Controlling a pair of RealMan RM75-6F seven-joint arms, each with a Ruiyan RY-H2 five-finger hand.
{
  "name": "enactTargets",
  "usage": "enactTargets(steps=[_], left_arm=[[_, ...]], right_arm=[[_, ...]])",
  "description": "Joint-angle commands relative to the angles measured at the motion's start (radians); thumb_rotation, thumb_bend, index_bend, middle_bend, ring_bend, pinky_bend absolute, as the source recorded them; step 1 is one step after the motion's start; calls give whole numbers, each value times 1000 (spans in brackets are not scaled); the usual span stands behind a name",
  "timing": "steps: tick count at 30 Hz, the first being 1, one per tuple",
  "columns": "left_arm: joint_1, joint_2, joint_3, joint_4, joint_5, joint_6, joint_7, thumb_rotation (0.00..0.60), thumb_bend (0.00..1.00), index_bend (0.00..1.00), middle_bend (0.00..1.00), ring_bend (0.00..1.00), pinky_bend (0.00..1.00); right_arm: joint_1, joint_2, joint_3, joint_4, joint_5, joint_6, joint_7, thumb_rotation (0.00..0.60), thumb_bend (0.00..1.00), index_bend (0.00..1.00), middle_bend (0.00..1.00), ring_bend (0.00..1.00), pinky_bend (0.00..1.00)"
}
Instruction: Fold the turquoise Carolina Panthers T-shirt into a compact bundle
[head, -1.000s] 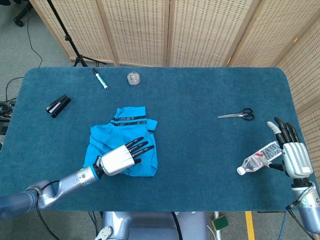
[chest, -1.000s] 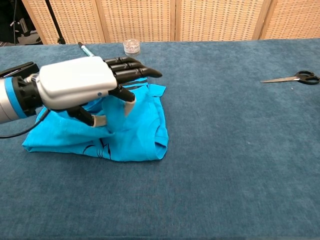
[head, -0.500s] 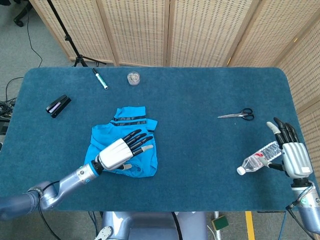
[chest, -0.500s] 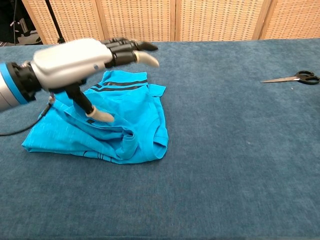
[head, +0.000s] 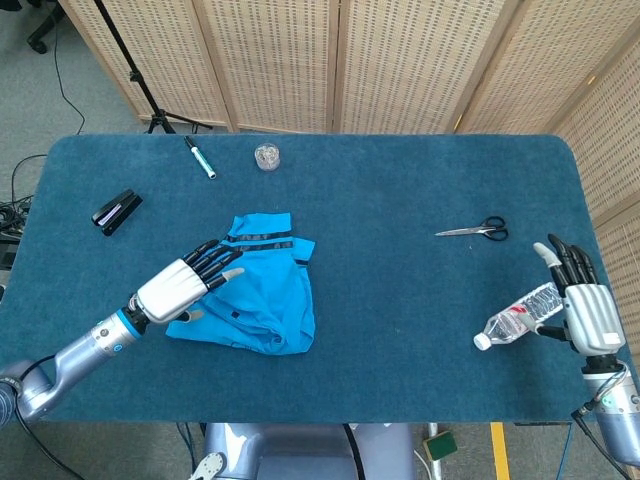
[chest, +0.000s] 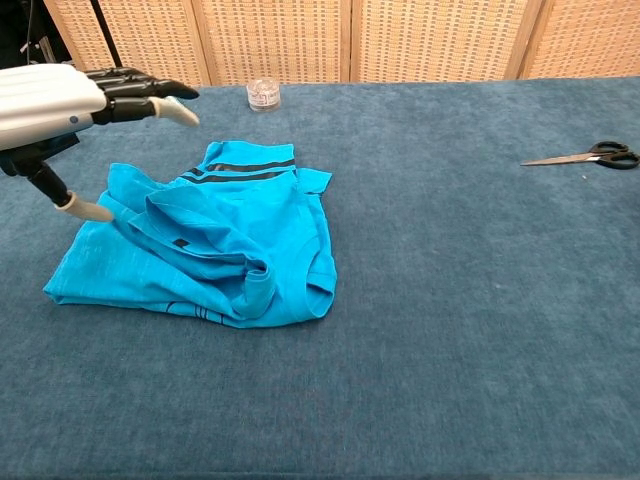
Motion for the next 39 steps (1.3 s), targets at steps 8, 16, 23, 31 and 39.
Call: enactTargets(steps=[8, 16, 23, 31, 39], left_arm=[[23, -77, 17, 151, 4, 9, -48, 600, 44, 28, 0, 0, 0], [30, -164, 11, 282, -5, 22, -102, 600, 60, 29, 0, 0, 0], [23, -207, 12, 325, 1, 37, -126, 600, 110, 68, 0, 0, 0], [18, -225, 16, 333, 0, 35, -127, 600, 167, 217, 0, 0, 0], [13, -232, 20, 338, -4, 27, -127, 600, 249, 354, 0, 0, 0]], right_arm=[[1, -3, 1, 2, 5, -4, -6, 600, 0, 0, 0, 0, 0], [1, -1, 2, 3, 6, -4, -1, 600, 0, 0, 0, 0, 0], [1, -2, 1, 3, 5, -4, -2, 600, 0, 0, 0, 0, 0], [1, 0, 2, 4, 6, -5, 2, 600, 0, 0, 0, 0, 0], [1, 1, 2, 4, 7, -6, 6, 600, 0, 0, 0, 0, 0]])
